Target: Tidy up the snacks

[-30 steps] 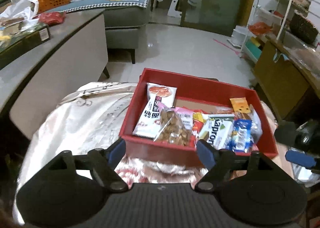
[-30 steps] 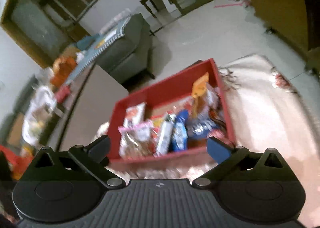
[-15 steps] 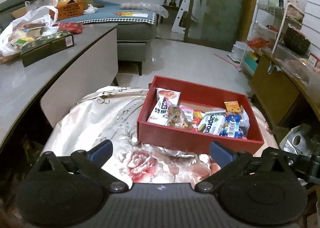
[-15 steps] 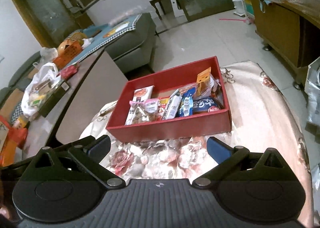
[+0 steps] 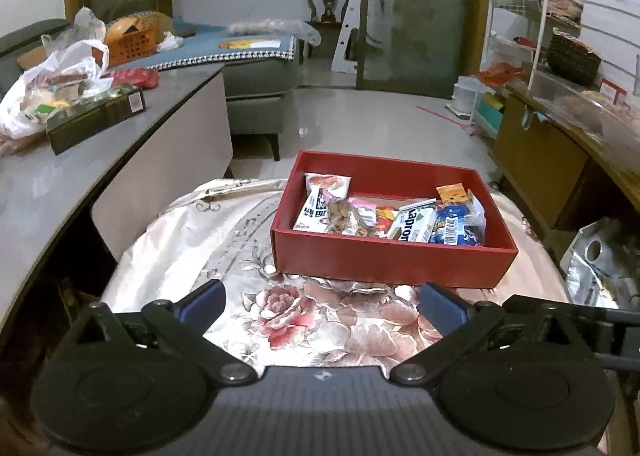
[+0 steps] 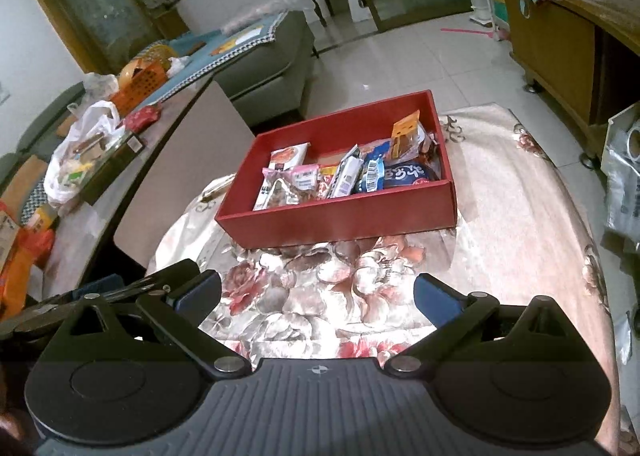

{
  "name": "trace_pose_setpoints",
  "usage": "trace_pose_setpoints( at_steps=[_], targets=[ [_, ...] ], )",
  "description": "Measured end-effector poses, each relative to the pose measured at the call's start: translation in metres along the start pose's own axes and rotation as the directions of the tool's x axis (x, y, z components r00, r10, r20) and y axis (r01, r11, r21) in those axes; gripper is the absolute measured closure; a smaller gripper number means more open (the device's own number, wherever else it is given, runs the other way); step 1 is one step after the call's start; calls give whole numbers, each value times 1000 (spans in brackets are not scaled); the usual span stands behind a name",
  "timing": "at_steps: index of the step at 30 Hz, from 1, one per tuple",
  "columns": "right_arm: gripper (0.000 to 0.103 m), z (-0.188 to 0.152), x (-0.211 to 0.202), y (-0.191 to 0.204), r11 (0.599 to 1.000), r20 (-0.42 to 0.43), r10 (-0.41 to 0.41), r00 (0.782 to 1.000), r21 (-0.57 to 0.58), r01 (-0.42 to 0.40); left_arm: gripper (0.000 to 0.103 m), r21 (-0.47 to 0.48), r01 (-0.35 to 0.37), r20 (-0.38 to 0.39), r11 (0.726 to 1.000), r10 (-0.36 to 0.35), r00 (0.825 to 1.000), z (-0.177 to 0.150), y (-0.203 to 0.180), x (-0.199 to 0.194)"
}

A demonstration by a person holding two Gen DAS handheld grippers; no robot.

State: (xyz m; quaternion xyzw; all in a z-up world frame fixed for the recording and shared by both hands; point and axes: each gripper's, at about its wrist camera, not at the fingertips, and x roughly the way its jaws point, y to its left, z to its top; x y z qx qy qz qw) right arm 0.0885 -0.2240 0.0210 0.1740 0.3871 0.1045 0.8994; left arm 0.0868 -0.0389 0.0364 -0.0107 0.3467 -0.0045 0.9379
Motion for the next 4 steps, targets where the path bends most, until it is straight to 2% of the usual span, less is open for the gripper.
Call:
trace_pose_setpoints(
  at_steps=[4],
  targets=[
    [0,-3,-2,1,1000,-5,4,1000,0,-4,3,9,-11,24,1000,11,1000,-2,1,-7]
  ],
)
